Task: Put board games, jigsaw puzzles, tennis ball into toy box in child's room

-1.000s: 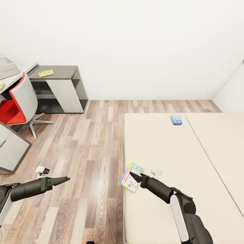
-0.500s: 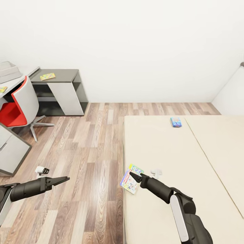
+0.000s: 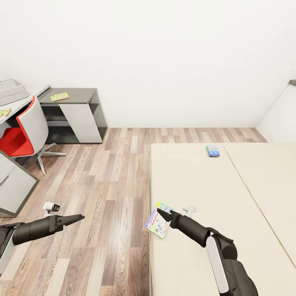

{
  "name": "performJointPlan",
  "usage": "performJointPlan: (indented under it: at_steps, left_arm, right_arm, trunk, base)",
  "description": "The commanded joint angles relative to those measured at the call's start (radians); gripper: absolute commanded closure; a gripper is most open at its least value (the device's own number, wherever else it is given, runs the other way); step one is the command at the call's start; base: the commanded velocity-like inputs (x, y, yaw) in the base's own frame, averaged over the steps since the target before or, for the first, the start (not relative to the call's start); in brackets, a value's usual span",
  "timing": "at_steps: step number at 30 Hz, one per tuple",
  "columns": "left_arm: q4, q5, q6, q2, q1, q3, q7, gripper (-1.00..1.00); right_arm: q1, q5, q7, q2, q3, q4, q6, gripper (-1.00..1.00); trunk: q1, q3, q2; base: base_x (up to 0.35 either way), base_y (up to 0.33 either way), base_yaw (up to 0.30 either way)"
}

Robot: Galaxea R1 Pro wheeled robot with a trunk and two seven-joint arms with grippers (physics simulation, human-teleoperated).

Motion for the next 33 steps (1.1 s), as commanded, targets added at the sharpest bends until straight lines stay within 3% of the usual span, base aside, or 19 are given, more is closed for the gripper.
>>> performJointPlan:
  at_steps: [1,33]
  left_arm:
    - [0.006,0.000,0.010,0.000,0.000,0.000,-0.004,-1.00]
    - [0.019,-0.002,0.011,0.003,0.000,0.011,-0.004,-1.00]
  right_arm:
    - [0.000,-0.004,0.003,0.001,-0.003,0.000,0.007,-1.00]
    - [0.010,-0.007,0.003,0.000,-0.005,0.000,0.007,-1.00]
  trunk:
    - [0.001,0.000,-0.002]
    - [0.001,0.053,-0.002]
  base:
    - [0.000,0.000,0.000]
    - [0.000,0.000,0.000]
